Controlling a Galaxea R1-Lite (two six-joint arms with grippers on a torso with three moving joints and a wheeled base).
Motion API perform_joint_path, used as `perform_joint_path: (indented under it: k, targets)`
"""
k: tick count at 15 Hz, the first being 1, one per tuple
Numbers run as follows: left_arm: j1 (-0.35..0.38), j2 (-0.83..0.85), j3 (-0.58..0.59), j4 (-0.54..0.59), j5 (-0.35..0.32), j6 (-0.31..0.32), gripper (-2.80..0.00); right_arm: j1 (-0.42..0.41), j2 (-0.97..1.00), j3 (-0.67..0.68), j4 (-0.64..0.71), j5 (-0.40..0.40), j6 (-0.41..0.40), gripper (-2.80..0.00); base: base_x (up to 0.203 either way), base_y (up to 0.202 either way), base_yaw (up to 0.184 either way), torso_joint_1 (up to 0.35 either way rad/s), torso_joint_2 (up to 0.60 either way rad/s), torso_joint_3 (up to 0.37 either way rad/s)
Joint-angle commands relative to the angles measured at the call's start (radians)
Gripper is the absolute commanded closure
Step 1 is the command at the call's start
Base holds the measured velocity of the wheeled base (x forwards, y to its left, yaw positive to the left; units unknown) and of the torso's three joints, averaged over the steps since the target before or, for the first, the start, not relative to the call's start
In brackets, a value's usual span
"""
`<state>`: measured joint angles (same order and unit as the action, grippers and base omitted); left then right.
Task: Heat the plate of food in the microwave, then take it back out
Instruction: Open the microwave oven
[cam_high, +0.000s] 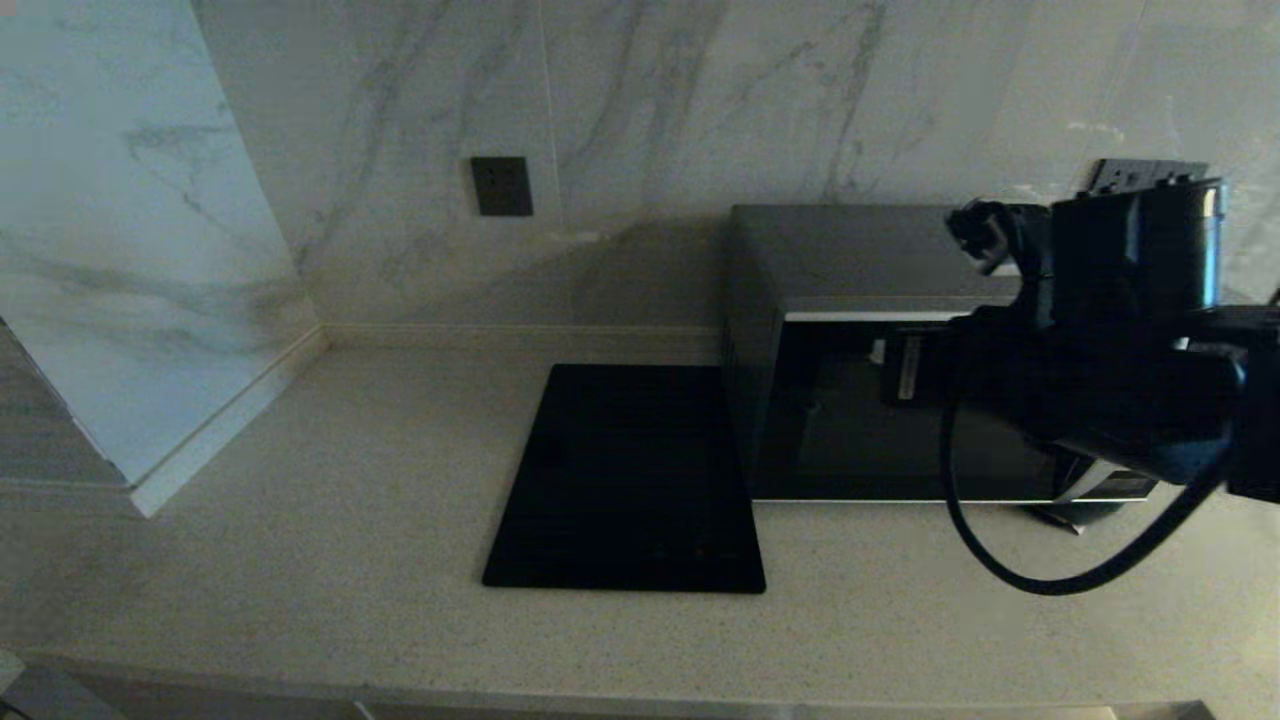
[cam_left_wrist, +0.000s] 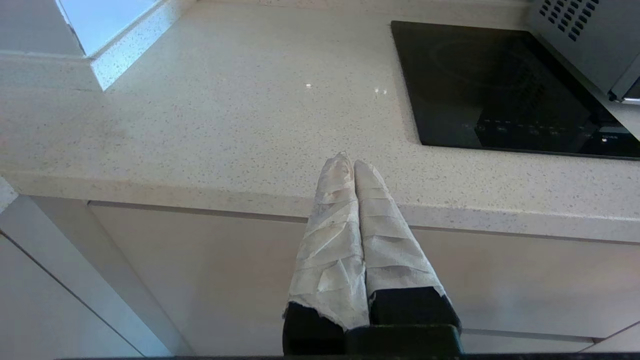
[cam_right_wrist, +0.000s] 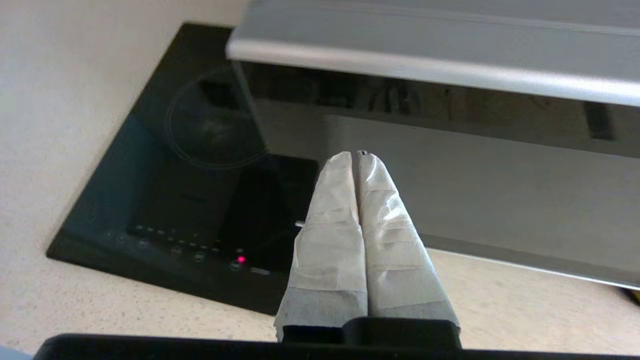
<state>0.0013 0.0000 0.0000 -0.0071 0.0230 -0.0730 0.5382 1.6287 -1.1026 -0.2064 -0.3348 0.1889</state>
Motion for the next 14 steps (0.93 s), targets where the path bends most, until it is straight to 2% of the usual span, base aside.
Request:
perform_joint_path:
  k: [1, 7, 10, 14]
  targets:
    - [0.000, 0.001, 0.000, -0.001, 0.000, -0.001, 0.00, 0.036, 0.117, -0.052, -0.002, -0.018, 0.004, 0.00, 0.000, 0.000, 0.000, 0.000, 0.00, 0.000]
    - [0.000, 0.001, 0.000, -0.001, 0.000, -0.001, 0.00, 0.062, 0.246, -0.207, -0.002, -0.046, 0.009, 0.00, 0.000, 0.000, 0.000, 0.000, 0.00, 0.000]
    - [0.000, 0.001, 0.000, -0.001, 0.000, -0.001, 0.00, 0.063, 0.323, -0.296, -0.008, -0.096, 0.010, 0.00, 0.000, 0.000, 0.000, 0.000, 0.00, 0.000]
    - [0.000, 0.001, 0.000, -0.001, 0.000, -0.001, 0.00, 0.063, 0.436, -0.380, -0.097, -0.138, 0.006, 0.00, 0.000, 0.000, 0.000, 0.000, 0.00, 0.000]
